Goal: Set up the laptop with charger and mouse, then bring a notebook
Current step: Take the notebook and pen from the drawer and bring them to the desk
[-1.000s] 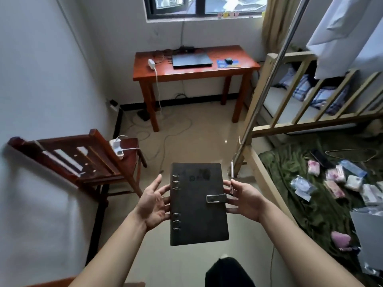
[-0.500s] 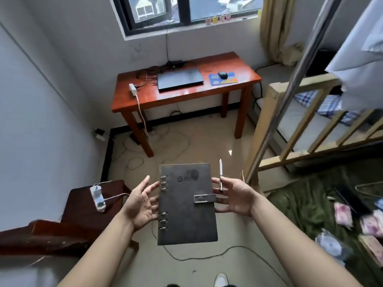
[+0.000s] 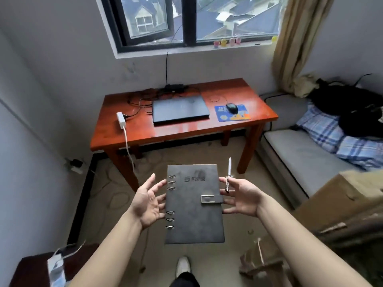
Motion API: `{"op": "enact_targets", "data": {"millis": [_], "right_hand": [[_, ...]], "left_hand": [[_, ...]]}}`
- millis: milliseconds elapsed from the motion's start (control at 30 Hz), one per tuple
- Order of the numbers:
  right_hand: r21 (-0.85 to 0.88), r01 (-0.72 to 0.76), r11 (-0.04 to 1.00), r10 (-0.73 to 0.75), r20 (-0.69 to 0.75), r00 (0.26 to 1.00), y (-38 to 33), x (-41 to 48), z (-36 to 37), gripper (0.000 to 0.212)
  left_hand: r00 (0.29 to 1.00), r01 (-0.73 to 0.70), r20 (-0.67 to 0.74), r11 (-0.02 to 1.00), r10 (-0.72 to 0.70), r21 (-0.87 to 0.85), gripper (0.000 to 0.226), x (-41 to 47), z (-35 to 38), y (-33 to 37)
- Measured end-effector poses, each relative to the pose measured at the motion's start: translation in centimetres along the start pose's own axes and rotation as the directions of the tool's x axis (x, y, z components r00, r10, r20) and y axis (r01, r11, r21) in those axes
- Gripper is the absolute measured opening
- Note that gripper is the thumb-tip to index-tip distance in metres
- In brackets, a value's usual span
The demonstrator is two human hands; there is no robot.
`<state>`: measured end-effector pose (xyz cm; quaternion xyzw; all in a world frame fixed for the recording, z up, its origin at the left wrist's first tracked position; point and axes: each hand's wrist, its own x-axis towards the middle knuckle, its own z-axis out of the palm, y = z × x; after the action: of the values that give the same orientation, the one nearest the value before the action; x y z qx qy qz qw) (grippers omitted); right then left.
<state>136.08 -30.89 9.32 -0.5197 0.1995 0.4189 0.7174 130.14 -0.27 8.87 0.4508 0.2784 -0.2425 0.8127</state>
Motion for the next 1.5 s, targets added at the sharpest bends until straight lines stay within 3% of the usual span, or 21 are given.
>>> {"op": "enact_targets", "data": {"millis": [200,400,700,900,1100,1500], "right_hand": [[0.102,0.085,0.991,-0.077,-0.082,0.994,-13.4,6.4,-0.5,0.034],[0.207,0.142,0.968,-0.106,-0.174,0.979,-23.1,12.7,-5.4,0.034],[0.181,0.121,0.976,-0.095,-0.143,0.985,-41.7,22.9,-16.0,0.027],[0.051,0.185,0.982,-0.176,-0.145,0.974,-56.0,26.8,-20.0,0.032],[-0.028,0.165,0.986,-0.167,-0.142,0.976,-64.0,32.8,-23.2,0.033],[-0.086,0.076,0.993,-0.103,-0.381,0.919,-73.6,45.5,-28.4,0.024]], "left_hand": [[0.997,-0.019,0.074,0.994,0.011,0.108,0.06,10.7,5.7,13.8],[0.991,0.021,0.123,0.98,-0.046,0.198,0.062,21.7,12.3,22.4],[0.998,-0.033,0.063,0.969,0.018,0.244,0.055,39.3,24.8,32.2],[0.994,-0.101,0.078,0.958,0.083,0.27,0.051,46.4,32.5,39.6],[0.996,-0.09,-0.002,0.979,0.091,0.181,0.051,54.7,36.3,43.4],[0.998,0.014,-0.058,0.99,-0.006,0.141,0.052,70.9,40.6,48.0]]}}
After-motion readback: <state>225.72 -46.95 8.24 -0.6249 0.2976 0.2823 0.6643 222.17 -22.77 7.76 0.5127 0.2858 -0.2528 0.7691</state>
